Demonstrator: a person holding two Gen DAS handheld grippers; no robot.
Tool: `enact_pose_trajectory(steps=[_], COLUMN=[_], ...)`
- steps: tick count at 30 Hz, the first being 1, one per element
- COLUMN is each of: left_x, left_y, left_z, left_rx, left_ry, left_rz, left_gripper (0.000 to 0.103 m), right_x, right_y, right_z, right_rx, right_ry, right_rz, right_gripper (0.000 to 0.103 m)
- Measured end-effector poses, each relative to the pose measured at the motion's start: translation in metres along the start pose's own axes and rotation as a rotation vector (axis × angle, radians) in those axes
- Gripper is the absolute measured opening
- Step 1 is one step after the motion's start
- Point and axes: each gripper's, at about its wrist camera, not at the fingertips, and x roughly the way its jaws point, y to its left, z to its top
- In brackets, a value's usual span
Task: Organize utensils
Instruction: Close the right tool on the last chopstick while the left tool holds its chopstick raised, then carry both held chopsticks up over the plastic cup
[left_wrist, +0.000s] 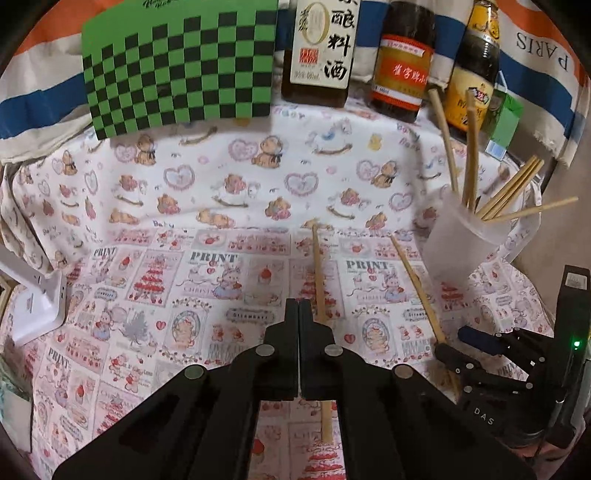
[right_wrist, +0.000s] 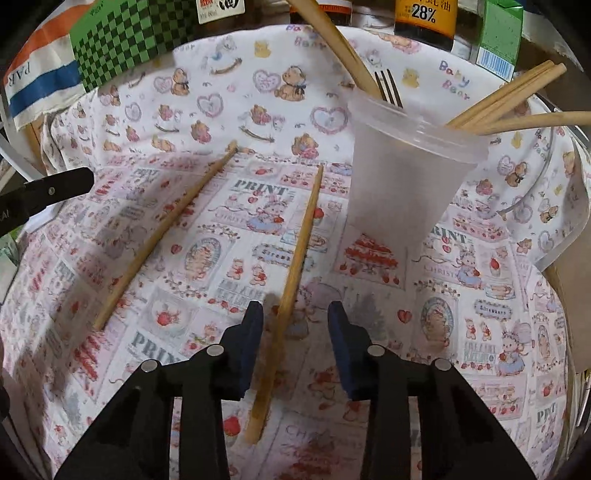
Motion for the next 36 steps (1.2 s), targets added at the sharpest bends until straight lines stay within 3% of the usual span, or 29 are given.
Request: enact_pose_trajectory(steps=[3, 5, 7, 8, 10, 17, 21, 22, 23, 27, 32, 36], left_x=[0.006, 0.014, 0.021, 0.024, 0.032, 0.050, 0.057, 0.057, 0.057, 0.035, -0.019, -0.048], left_y=[0.000, -0.002, -0.006, -0.009, -0.016, -0.031, -0.029, -0.028, -0.026, -0.021, -0.015, -0.001], left_z=[-0.007, -0.008, -0.011, -0.013, -0.017, -0.026, -0.028, -0.028, -0.027, -0.018, -0.007, 0.002], left_rx=[-0.004, 0.001, 0.020, 0.032, 0.059, 0.129, 0.120, 0.114, 0.094, 0.058, 0.009, -0.051], left_ry=[0.033, 0.080, 0.128, 0.149, 0.195, 0.267, 0.295, 0.296, 0.297, 0.202, -0.064, -0.230], left_rz=[-0.003, -0.018, -0.029, -0.029, -0.032, -0.018, -0.001, -0.002, -0.010, -0.056, -0.079, -0.128], left_gripper=[0.008, 0.028, 0.031, 0.031, 0.032, 0.031, 0.018, 0.006, 0.007, 0.007, 0.006, 0.006], right_x=[0.003, 0.004, 0.003, 0.002, 0.001, -0.034, -0.061, -0.065, -0.066, -0.068, -0.075, -0.091], right_y=[-0.001, 0.000, 0.001, 0.002, 0.000, -0.016, -0.023, -0.023, -0.023, -0.025, -0.027, -0.028], right_z=[0.000, 0.001, 0.000, 0.000, 0.002, 0.010, 0.011, 0.011, 0.013, 0.017, 0.011, 0.007], right_rx=[-0.005, -0.006, -0.008, -0.011, 0.002, 0.070, 0.087, 0.088, 0.086, 0.087, 0.106, 0.115], right_ry=[0.003, 0.002, -0.001, -0.001, -0.003, -0.195, -0.348, -0.365, -0.376, -0.380, -0.424, -0.521], right_rz=[-0.008, -0.010, -0.007, -0.006, -0.020, -0.002, -0.008, -0.005, 0.000, 0.015, 0.017, 0.013], right_gripper=[0.037, 0.036, 0.024, 0.009, 0.008, 0.008, 0.008, 0.008, 0.008, 0.008, 0.008, 0.008])
